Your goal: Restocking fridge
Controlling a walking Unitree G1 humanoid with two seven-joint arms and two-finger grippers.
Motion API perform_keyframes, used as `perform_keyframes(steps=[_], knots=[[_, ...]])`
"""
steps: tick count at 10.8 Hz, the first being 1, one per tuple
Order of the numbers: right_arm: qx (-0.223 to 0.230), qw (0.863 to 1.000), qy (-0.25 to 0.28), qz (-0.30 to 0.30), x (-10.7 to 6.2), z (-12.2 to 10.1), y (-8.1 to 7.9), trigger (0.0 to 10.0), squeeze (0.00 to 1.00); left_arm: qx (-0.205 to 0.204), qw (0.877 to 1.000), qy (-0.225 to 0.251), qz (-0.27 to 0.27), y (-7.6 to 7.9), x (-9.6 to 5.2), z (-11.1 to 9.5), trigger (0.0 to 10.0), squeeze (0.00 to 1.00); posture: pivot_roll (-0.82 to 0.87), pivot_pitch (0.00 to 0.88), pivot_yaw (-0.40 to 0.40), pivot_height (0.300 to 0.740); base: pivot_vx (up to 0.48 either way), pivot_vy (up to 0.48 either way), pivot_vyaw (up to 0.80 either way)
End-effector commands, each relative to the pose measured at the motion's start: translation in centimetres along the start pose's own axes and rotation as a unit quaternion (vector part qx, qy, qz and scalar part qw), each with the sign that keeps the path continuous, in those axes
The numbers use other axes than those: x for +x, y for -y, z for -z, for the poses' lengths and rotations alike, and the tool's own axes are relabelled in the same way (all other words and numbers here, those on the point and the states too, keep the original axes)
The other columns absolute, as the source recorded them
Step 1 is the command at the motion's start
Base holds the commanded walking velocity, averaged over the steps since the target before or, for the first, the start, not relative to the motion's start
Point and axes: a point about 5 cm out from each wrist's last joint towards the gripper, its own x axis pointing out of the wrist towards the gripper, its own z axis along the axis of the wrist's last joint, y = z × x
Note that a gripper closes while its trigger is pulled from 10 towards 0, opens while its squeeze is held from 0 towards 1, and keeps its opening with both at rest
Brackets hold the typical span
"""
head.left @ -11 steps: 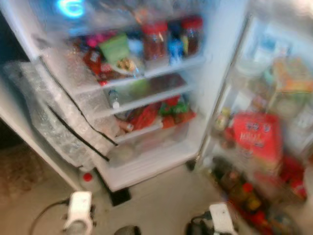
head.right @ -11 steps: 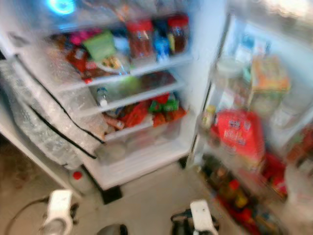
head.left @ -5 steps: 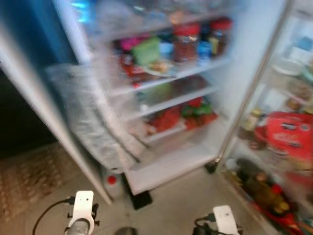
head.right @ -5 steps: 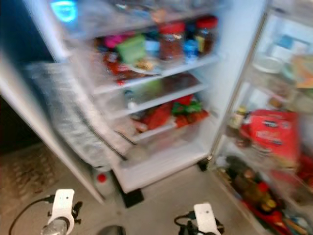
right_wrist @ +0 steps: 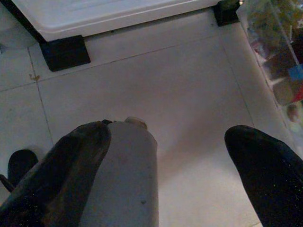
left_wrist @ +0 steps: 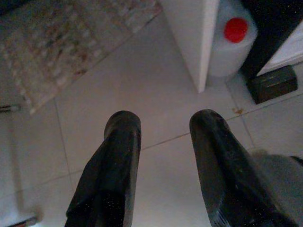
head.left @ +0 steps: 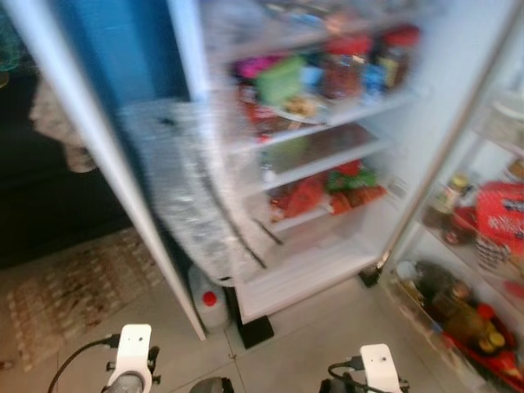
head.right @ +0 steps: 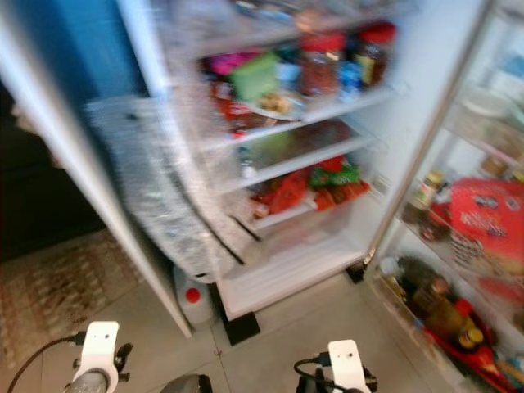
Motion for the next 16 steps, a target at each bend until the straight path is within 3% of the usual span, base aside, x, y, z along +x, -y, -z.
perform_keyframes(steps=[1,7,13,16], knots=[[0.008,0.998,-0.06,-0.014,-0.8,3.1,-0.7,10.0,0.0,0.015,1.0,0.0,0.007,0.2,0.0,0.0,10.0,0.0,-0.09,0.0,0.066,0.644,0.0,0.0,0.0],[0.014,0.998,-0.062,-0.009,-0.7,3.0,-0.5,10.0,0.0,0.01,1.0,0.002,0.014,0.9,0.1,-0.2,10.0,0.0,-0.09,0.002,0.063,0.74,0.0,0.0,0.0],[0.016,0.999,-0.051,-0.008,-0.5,2.3,-0.5,10.0,0.0,0.003,1.0,-0.008,0.014,1.2,-0.1,0.3,10.0,0.0,-0.09,0.019,0.056,0.74,0.0,0.0,0.0],[0.015,0.999,-0.042,-0.009,-0.5,2.1,-0.4,10.0,0.0,0.002,1.0,-0.005,0.015,1.3,0.0,0.1,10.0,0.0,-0.09,0.021,0.055,0.74,0.0,0.247,0.0]])
